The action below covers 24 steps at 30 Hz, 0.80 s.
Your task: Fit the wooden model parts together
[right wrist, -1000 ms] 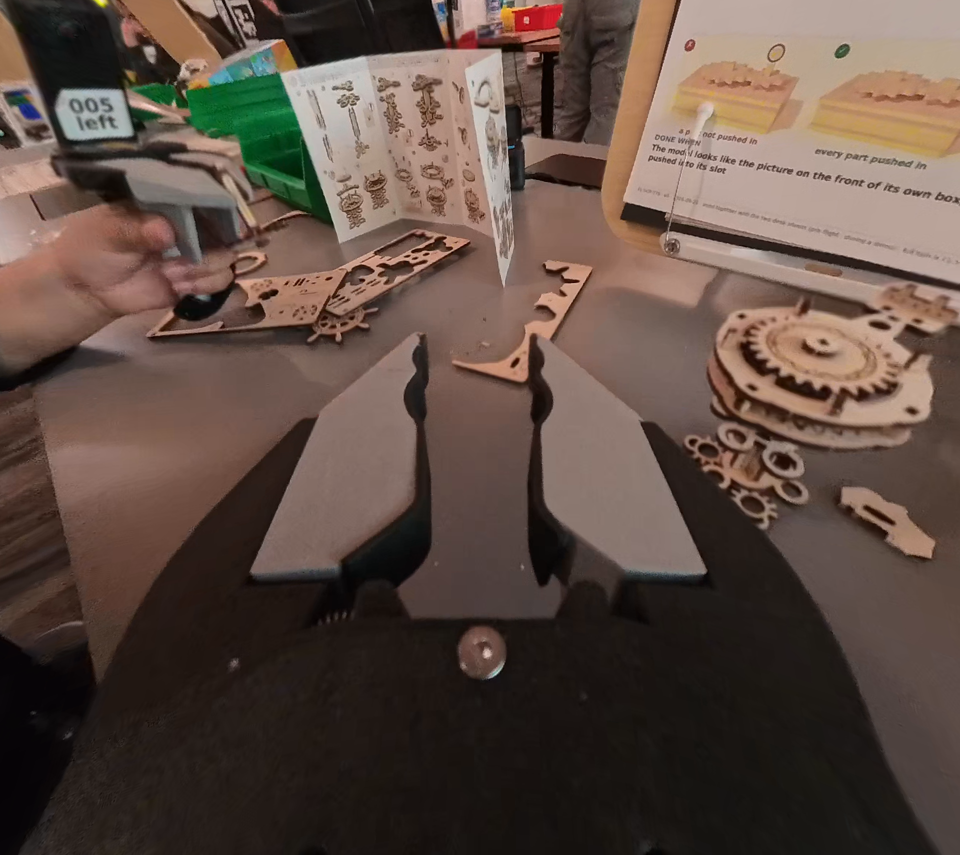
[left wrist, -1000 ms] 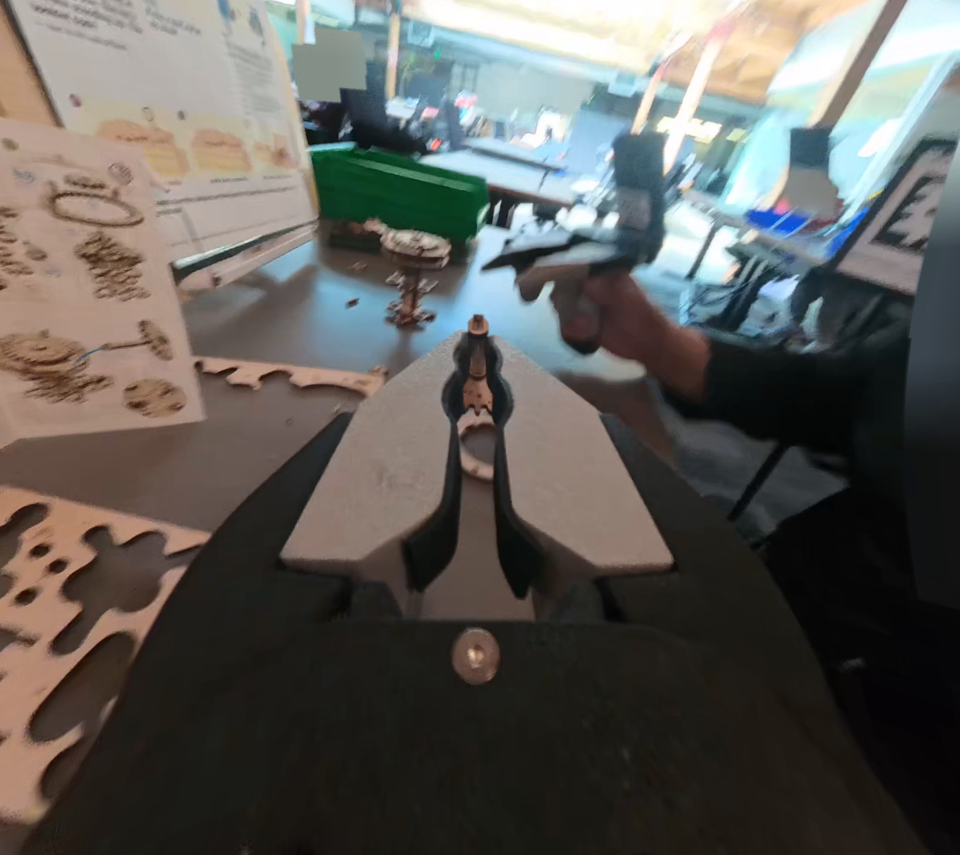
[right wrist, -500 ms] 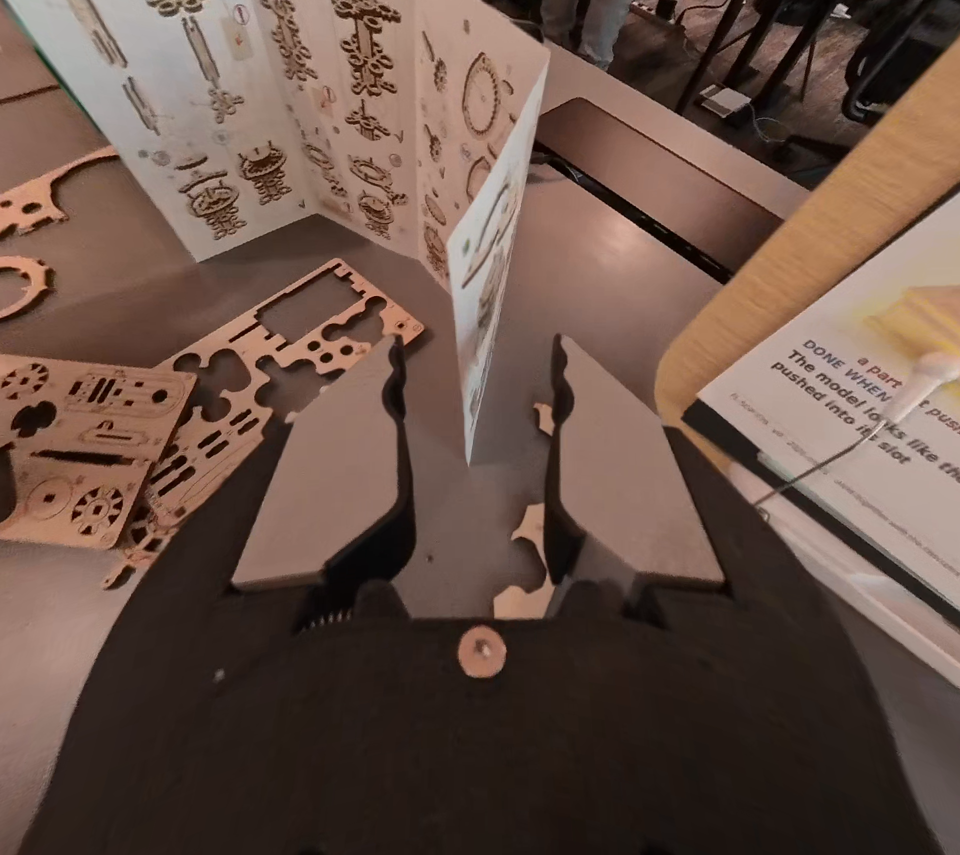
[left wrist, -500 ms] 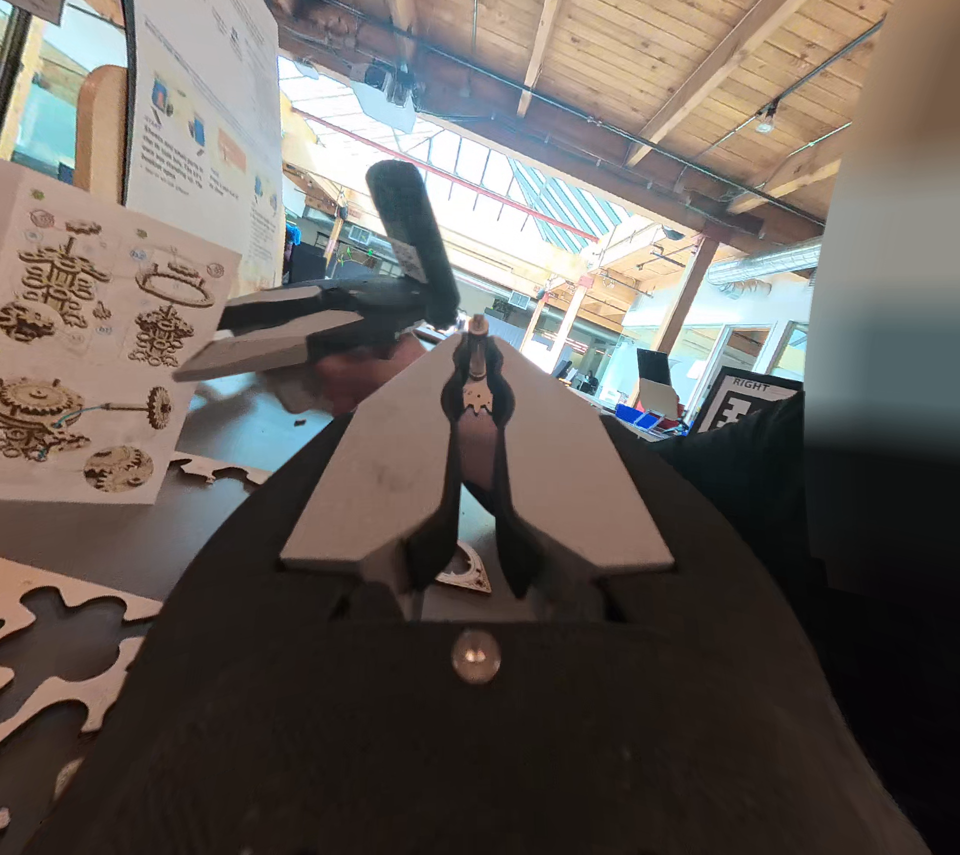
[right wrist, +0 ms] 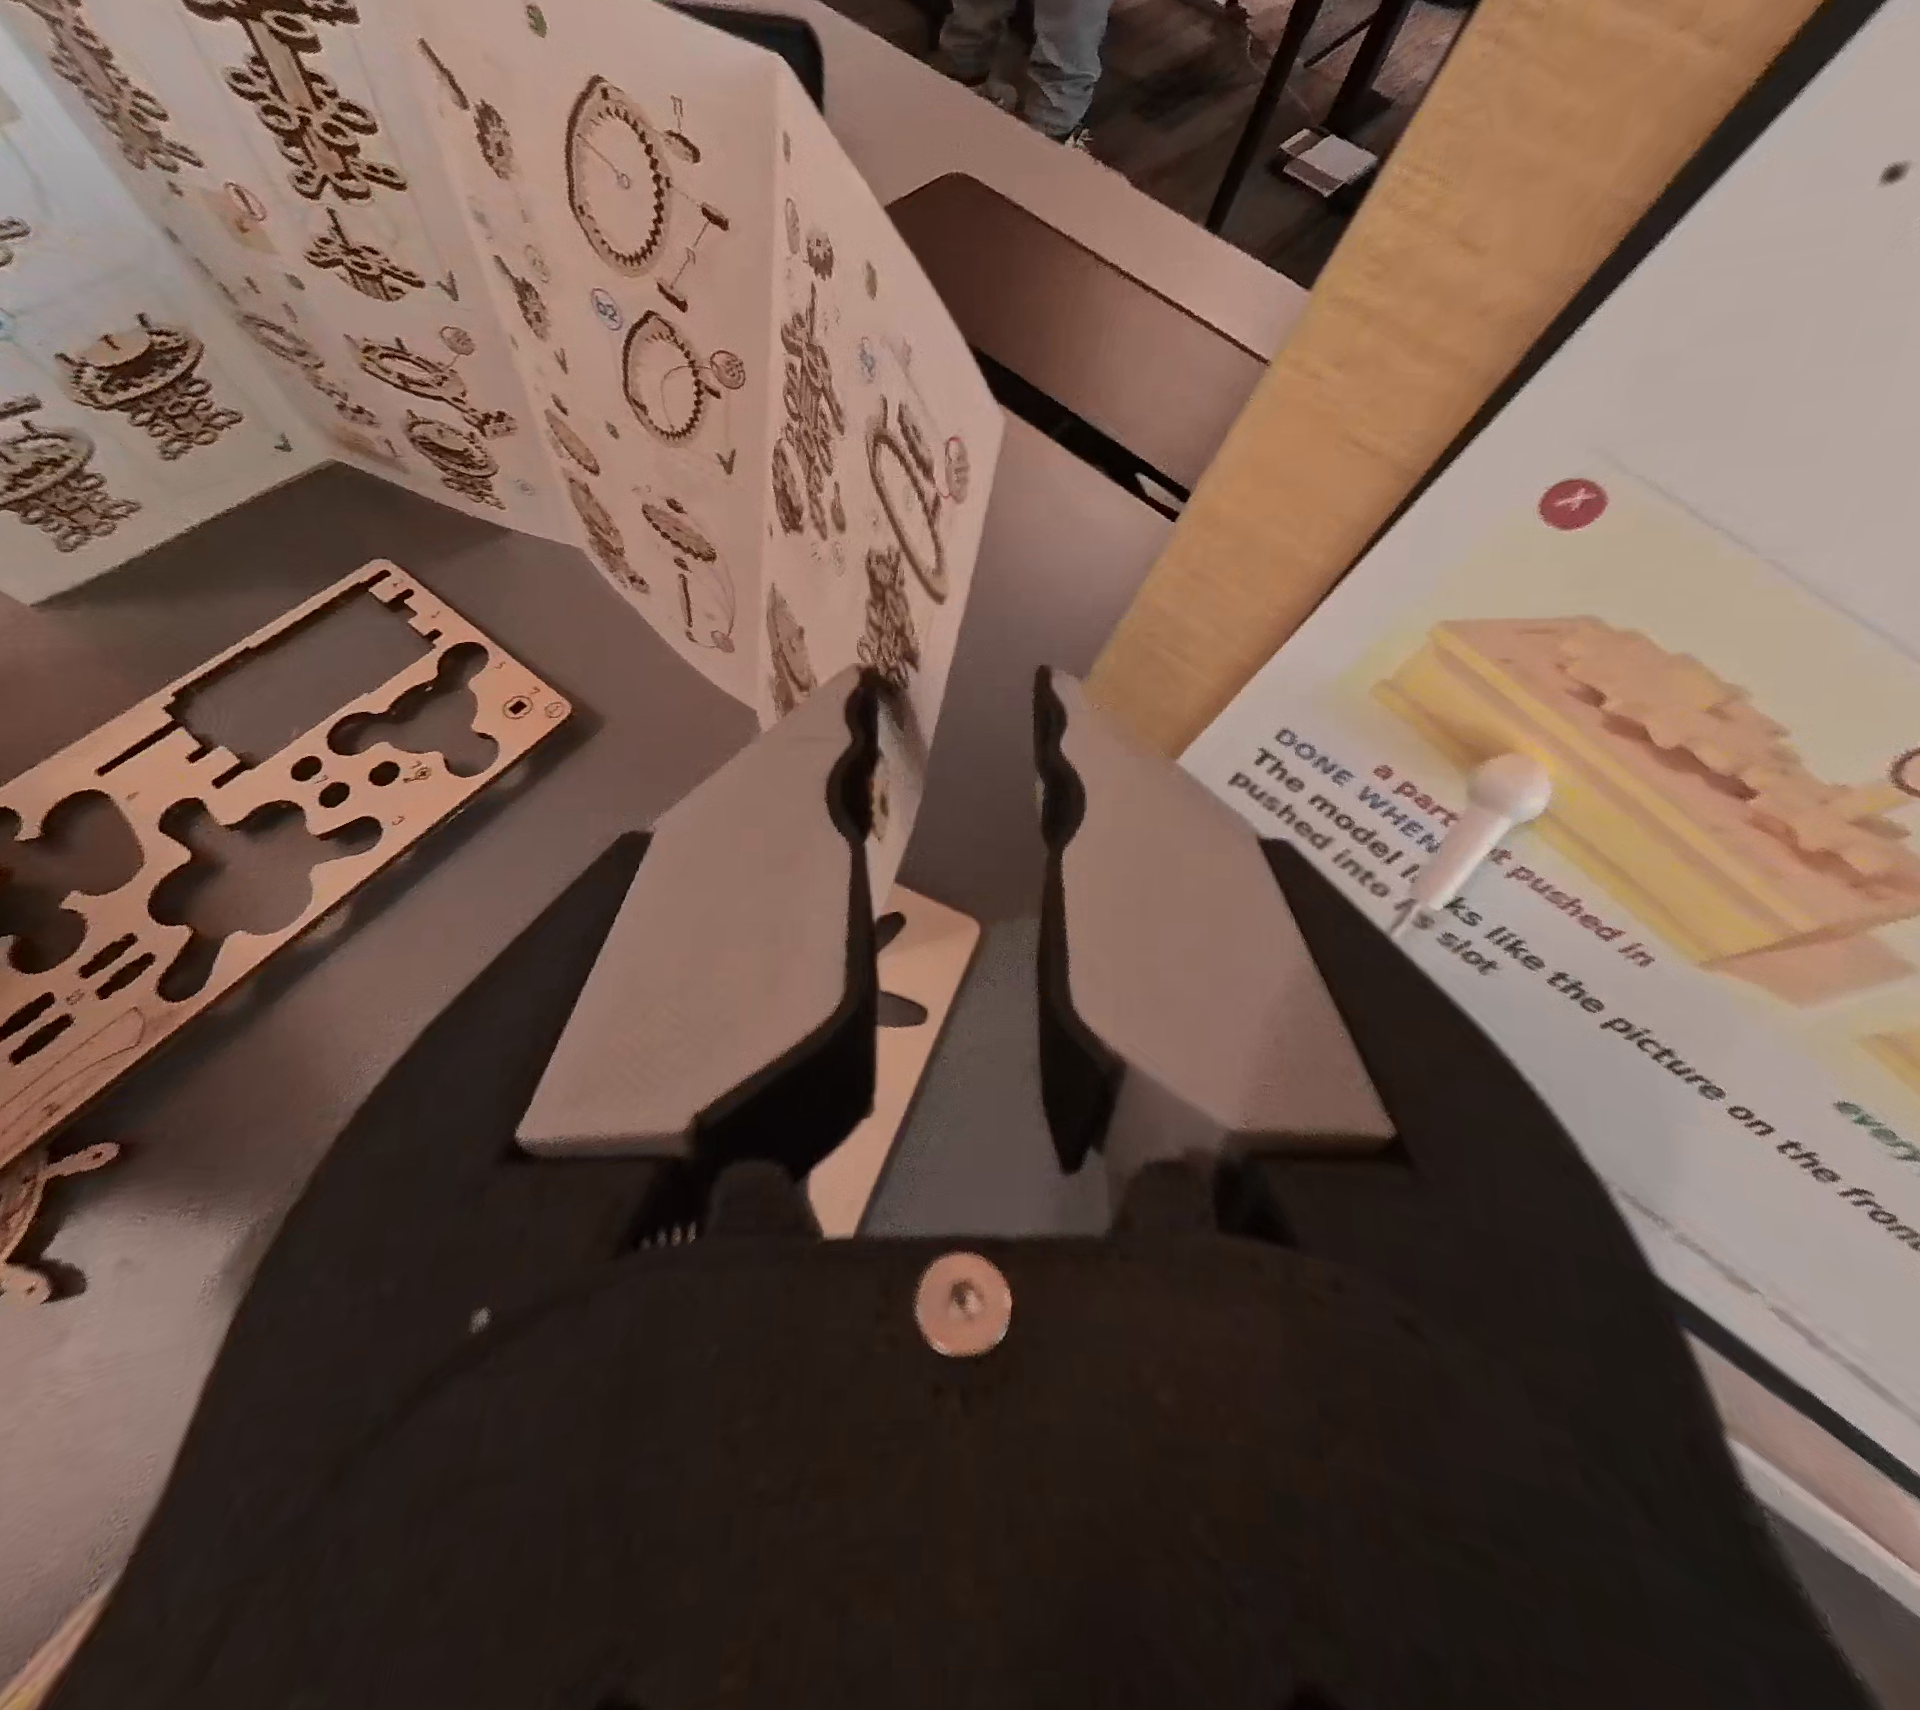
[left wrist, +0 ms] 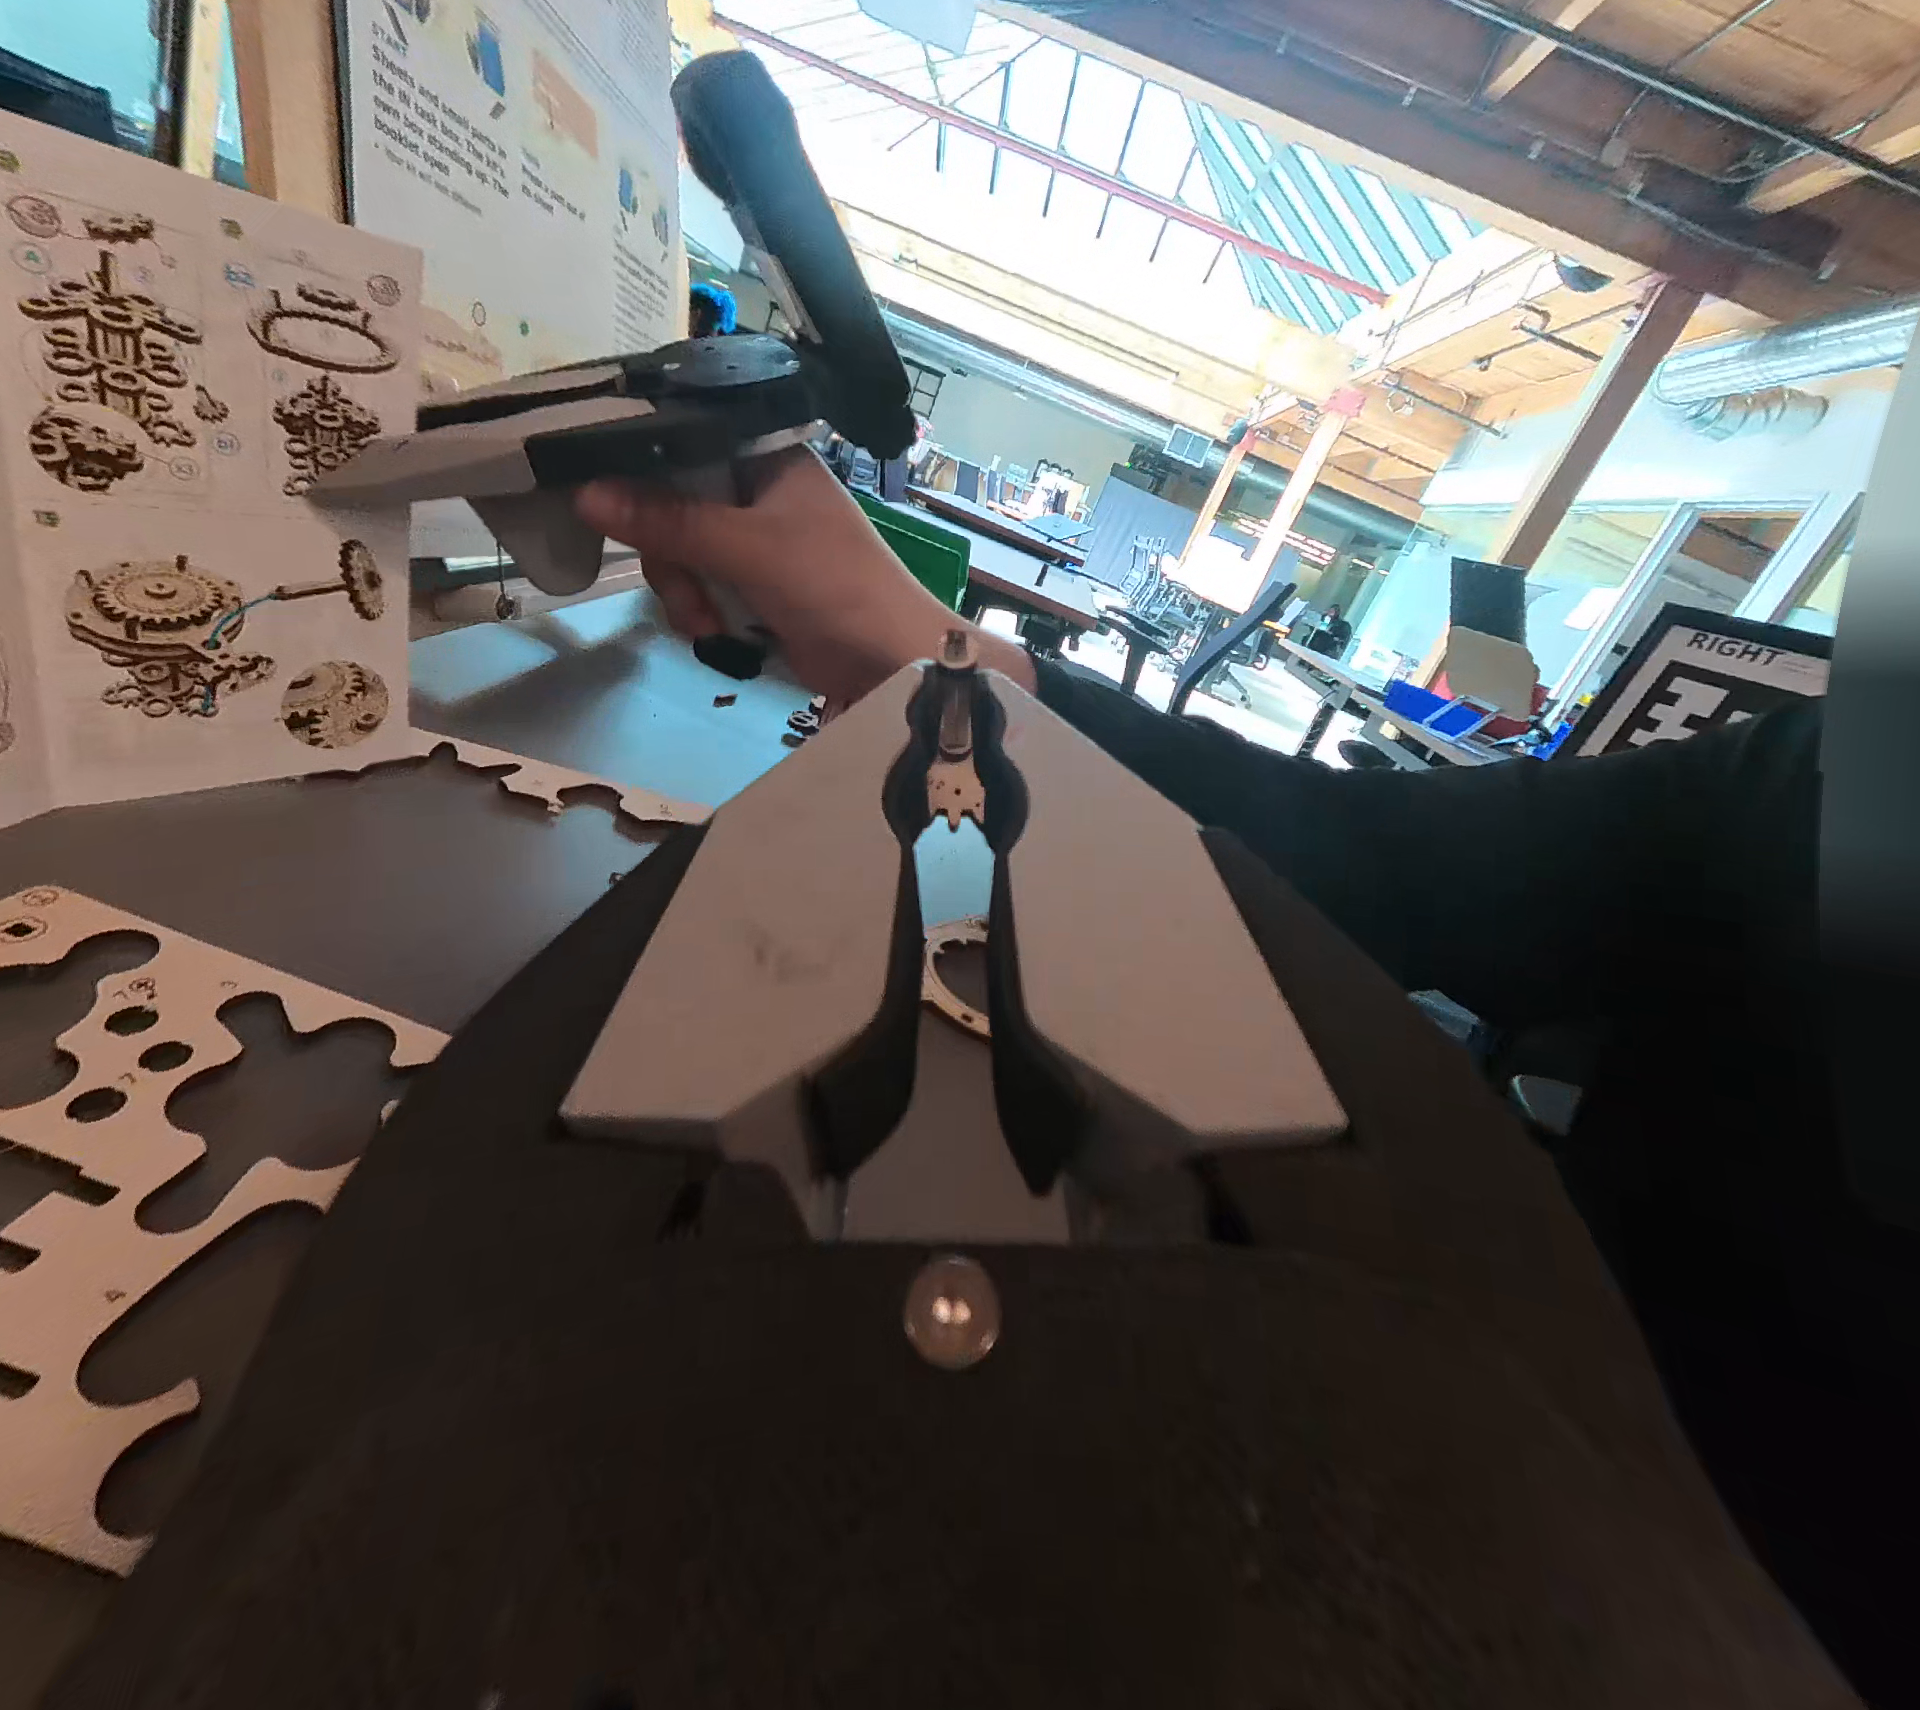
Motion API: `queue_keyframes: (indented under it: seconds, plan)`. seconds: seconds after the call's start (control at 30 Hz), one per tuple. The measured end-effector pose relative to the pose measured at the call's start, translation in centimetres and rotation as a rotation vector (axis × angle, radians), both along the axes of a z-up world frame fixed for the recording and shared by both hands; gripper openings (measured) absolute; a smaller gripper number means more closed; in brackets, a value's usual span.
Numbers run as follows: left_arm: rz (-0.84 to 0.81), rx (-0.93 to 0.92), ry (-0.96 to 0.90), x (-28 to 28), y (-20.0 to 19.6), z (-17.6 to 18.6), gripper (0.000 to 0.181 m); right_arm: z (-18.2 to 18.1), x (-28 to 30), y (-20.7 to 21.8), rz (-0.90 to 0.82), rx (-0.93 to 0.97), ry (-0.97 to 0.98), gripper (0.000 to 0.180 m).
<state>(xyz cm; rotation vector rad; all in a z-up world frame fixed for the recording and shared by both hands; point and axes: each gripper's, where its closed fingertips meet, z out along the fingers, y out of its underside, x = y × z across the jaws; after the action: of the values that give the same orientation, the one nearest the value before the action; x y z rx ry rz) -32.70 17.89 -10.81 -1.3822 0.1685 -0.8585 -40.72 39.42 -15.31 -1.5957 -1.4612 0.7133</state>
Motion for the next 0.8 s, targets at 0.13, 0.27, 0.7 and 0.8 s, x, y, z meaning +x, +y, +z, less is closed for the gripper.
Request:
queue_keyframes:
  seconds: [0.13,0.27,0.7,0.8]
  plan:
    - [-0.020,-0.014,0.018,0.7,0.1,-0.3,0.003,0.6,0.3,0.8,-0.013,0.025,0.001,0.026]
    - [-0.040,-0.022,0.038,1.4,0.1,-0.6,0.003,0.2,0.4,0.4,0.006,0.003,-0.013,0.026]
    - [-0.044,-0.027,0.043,1.7,0.2,-0.7,0.003,-0.9,1.2,-2.2,0.069,-0.060,-0.066,0.034]
    - [-0.043,-0.027,0.040,1.6,0.2,-0.7,0.003,-0.5,1.9,-2.9,0.083,-0.053,-0.066,0.036]
